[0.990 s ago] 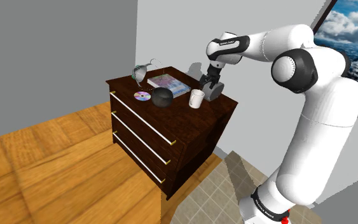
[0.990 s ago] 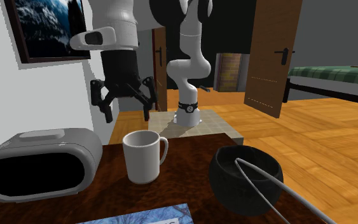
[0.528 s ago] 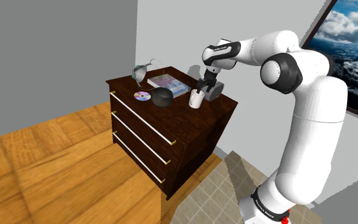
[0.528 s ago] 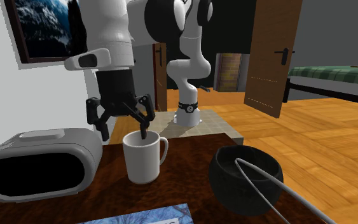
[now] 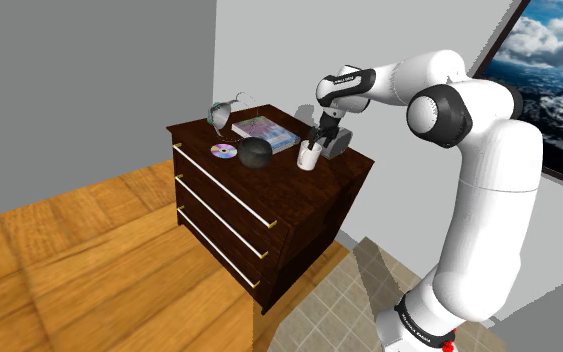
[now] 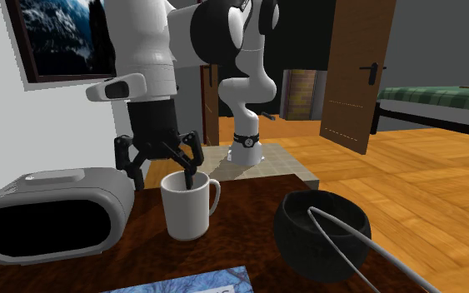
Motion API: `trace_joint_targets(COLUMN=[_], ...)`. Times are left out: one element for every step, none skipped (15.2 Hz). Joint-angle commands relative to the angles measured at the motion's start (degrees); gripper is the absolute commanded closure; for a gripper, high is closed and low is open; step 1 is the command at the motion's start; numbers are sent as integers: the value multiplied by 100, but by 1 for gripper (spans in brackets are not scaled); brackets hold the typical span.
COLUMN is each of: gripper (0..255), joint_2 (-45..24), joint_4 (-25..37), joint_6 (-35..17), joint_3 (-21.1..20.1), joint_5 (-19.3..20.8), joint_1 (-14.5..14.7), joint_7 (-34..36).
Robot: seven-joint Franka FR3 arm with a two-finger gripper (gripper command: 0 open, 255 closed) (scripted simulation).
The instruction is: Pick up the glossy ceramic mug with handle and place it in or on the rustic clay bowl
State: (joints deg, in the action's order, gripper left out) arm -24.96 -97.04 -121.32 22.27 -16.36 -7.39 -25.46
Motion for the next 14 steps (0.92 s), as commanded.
trace_joint_targets(gripper=[0,255,255,255,255,255,255,255,255,255,255,255,255,255], joint_2=[0,0,0,0,0,0,0,0,0,1,0,32,63,92], joint_4=[0,0,0,0,0,0,0,0,-1,-1,0,32,65,102], joint_6=[0,0,0,0,0,0,0,0,0,-1,-1,60,122,185], joint_3=[0,0,0,0,0,0,0,0,0,0,0,9,18,26], joint_5=[0,0,0,0,0,0,0,0,0,0,0,19,38,56], joint_1=[0,0,0,0,0,0,0,0,0,0,0,4,8,12], joint_7=[0,0,0,0,0,0,0,0,0,0,0,16,32,47])
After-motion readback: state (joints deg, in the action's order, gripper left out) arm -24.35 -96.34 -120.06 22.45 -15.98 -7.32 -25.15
